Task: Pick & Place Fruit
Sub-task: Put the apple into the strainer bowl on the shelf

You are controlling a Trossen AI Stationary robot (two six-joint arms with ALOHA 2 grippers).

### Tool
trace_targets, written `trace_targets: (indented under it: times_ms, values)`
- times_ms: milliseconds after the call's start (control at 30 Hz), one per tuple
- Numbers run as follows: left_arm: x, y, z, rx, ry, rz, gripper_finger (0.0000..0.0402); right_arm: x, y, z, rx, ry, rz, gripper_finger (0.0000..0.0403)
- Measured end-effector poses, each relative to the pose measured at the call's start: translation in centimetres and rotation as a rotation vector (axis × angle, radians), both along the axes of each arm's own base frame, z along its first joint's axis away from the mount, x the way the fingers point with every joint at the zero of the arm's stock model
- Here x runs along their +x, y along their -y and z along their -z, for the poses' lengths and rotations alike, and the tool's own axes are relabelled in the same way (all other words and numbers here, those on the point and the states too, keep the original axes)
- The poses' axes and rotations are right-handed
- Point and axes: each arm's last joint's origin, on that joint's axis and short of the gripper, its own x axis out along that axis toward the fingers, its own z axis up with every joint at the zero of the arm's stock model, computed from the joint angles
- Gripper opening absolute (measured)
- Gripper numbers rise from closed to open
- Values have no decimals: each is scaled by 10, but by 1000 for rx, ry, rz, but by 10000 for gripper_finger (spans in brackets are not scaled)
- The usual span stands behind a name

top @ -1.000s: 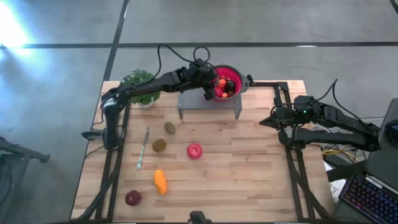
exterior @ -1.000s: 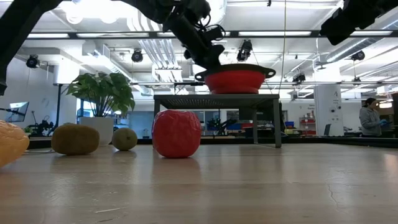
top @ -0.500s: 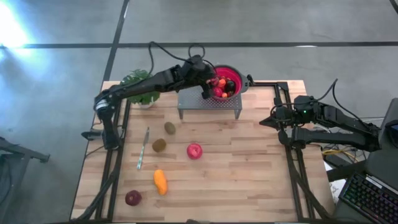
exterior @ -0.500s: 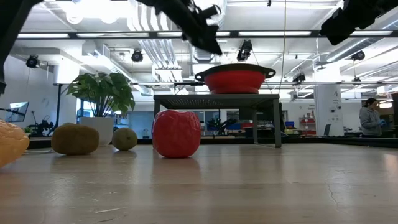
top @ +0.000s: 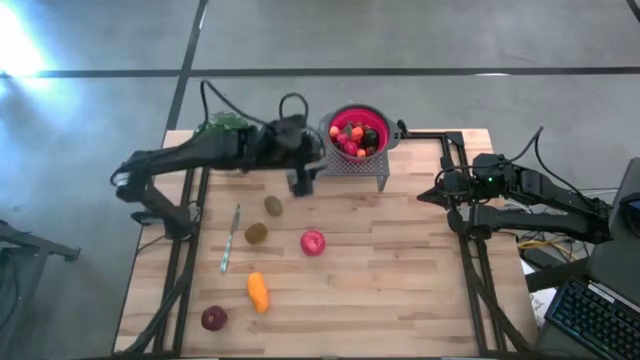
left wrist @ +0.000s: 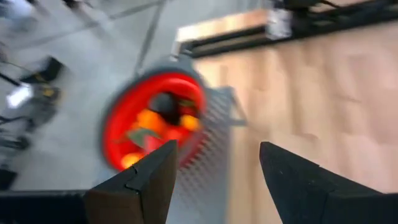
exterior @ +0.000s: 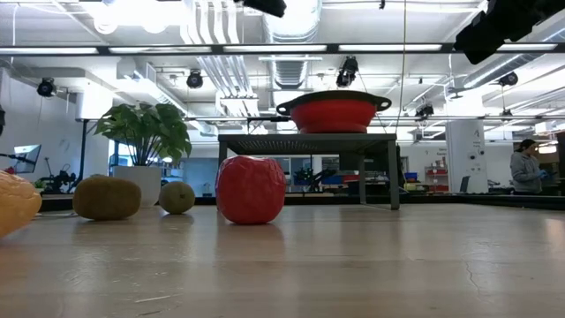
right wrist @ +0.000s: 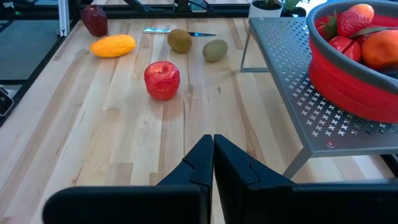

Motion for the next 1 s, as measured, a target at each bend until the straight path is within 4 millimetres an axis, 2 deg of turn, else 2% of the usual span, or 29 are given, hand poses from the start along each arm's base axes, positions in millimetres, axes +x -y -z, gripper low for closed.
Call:
trace_targets:
  times_ms: [200, 400, 533, 667, 767, 1000]
  values:
    - [-14, 44, 8, -103, -122, 68, 234, 0, 0, 0, 1, 0, 0, 8]
    - [-18, 85, 33, -134, -243, 163, 234, 0, 0, 0, 0, 0, 0, 8]
    - [-17, 104, 50, -136, -259, 202, 234, 0, 0, 0, 0, 0, 0, 8]
    - [-6, 105, 65, -193, -166, 155, 234, 0, 0, 0, 0, 0, 0, 8]
    - [-4, 101, 78, -222, -193, 138, 244, 0, 0, 0, 0, 0, 0, 8]
    - [-5, 93, 102, -289, -241, 46, 309, 0, 0, 0, 1, 0, 1, 8]
